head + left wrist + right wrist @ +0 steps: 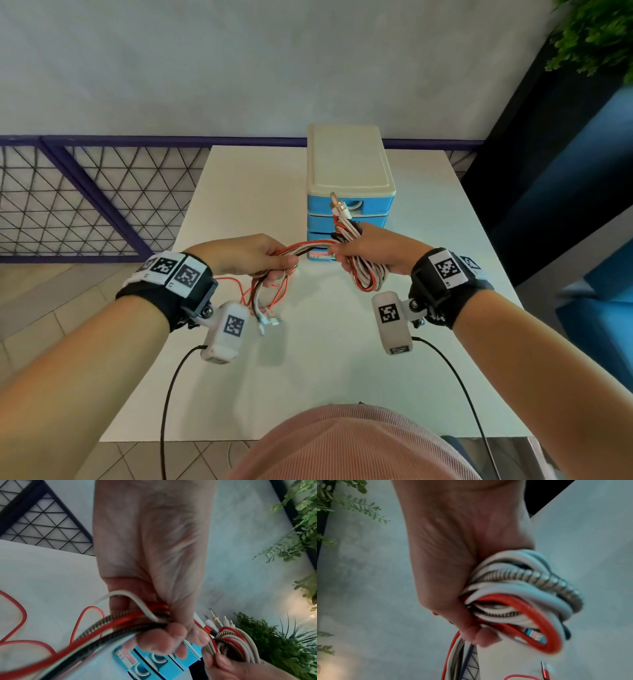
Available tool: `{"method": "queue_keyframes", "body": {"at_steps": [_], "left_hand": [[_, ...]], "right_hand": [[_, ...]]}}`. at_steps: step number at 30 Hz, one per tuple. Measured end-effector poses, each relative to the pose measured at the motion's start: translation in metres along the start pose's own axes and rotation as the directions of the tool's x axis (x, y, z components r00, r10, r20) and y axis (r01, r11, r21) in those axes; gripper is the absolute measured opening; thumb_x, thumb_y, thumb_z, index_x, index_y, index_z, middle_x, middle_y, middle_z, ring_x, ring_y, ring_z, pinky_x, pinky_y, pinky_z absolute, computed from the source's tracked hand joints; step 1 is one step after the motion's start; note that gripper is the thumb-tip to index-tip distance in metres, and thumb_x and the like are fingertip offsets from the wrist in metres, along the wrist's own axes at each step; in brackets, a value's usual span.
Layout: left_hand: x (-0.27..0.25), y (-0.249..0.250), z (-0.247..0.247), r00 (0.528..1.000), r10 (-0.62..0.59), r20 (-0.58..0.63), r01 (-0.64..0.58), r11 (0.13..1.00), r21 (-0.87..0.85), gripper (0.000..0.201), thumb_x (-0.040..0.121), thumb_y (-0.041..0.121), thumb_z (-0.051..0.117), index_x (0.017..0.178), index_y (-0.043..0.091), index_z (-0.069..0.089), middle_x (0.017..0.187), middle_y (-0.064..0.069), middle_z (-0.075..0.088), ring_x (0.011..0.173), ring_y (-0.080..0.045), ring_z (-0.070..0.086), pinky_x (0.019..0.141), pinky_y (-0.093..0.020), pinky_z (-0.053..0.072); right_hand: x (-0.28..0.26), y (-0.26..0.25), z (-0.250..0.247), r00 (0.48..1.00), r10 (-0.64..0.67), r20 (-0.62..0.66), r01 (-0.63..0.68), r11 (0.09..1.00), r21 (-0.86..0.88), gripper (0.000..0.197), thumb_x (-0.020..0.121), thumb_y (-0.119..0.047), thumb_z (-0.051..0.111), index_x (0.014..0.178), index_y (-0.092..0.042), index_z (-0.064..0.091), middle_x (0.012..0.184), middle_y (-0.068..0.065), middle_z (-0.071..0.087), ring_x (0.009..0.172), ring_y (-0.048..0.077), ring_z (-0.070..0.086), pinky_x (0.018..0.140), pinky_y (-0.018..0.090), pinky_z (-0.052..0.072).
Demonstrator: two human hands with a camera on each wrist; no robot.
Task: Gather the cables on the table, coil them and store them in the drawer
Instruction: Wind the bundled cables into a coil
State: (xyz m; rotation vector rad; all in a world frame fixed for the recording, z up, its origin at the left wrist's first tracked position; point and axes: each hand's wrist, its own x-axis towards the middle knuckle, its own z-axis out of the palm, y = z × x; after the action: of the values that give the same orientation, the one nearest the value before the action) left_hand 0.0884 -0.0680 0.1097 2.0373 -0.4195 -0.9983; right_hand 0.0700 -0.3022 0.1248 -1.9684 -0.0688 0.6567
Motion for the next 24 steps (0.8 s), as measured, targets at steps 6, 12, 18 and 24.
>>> {"method": "queue_keyframes", "body": {"at_steps": [6, 12, 18, 24], "left_hand": [[-0.007, -0.012, 0.002, 0.997, -0.032, 0.075, 0.052, 0.956, -0.288, 0.045, 0.074, 0.063, 0.056, 0.070, 0.018, 0.050, 0.056, 0.005, 0.039, 0.050, -0.013, 0.039, 0.053, -0.021, 0.038], [-0.007, 0.003, 0.013, 0.986, -0.027, 0.162, 0.118, 0.808, -0.578, 0.066, 0.092, 0.057, 0.025, 0.114, 0.004, 0.059, 0.089, -0.012, 0.068, 0.076, -0.023, 0.065, 0.079, -0.033, 0.047], [-0.002, 0.011, 0.017, 0.979, 0.047, 0.198, 0.123, 0.638, -0.760, 0.074, 0.094, 0.060, 0.019, 0.132, 0.006, 0.052, 0.117, -0.016, 0.066, 0.103, -0.030, 0.063, 0.089, -0.038, 0.044], [-0.004, 0.012, 0.015, 0.974, 0.063, 0.216, 0.131, 0.621, -0.773, 0.038, 0.096, 0.043, 0.034, 0.093, 0.013, 0.057, 0.076, 0.001, 0.052, 0.076, -0.020, 0.051, 0.072, -0.028, 0.050]], "right_hand": [[0.013, 0.020, -0.009, 0.969, 0.048, -0.240, -0.051, 0.999, -0.005, 0.021, 0.091, -0.018, 0.061, 0.071, -0.013, 0.055, 0.061, 0.003, 0.058, 0.048, 0.012, 0.053, 0.059, 0.028, 0.049], [0.015, 0.021, -0.004, 0.967, 0.035, -0.253, -0.004, 0.993, 0.119, 0.010, 0.089, -0.016, 0.061, 0.082, -0.010, 0.058, 0.066, 0.006, 0.058, 0.063, 0.021, 0.057, 0.070, 0.036, 0.052], [0.012, 0.009, -0.006, 0.965, -0.036, -0.258, 0.059, 0.995, 0.082, 0.025, 0.092, -0.018, 0.059, 0.068, -0.012, 0.053, 0.061, 0.004, 0.058, 0.055, 0.015, 0.054, 0.063, 0.029, 0.052], [0.013, 0.004, -0.010, 0.952, -0.082, -0.295, 0.103, 0.993, 0.057, 0.012, 0.092, -0.021, 0.059, 0.088, -0.011, 0.057, 0.066, 0.004, 0.058, 0.064, 0.019, 0.056, 0.073, 0.036, 0.057]]}}
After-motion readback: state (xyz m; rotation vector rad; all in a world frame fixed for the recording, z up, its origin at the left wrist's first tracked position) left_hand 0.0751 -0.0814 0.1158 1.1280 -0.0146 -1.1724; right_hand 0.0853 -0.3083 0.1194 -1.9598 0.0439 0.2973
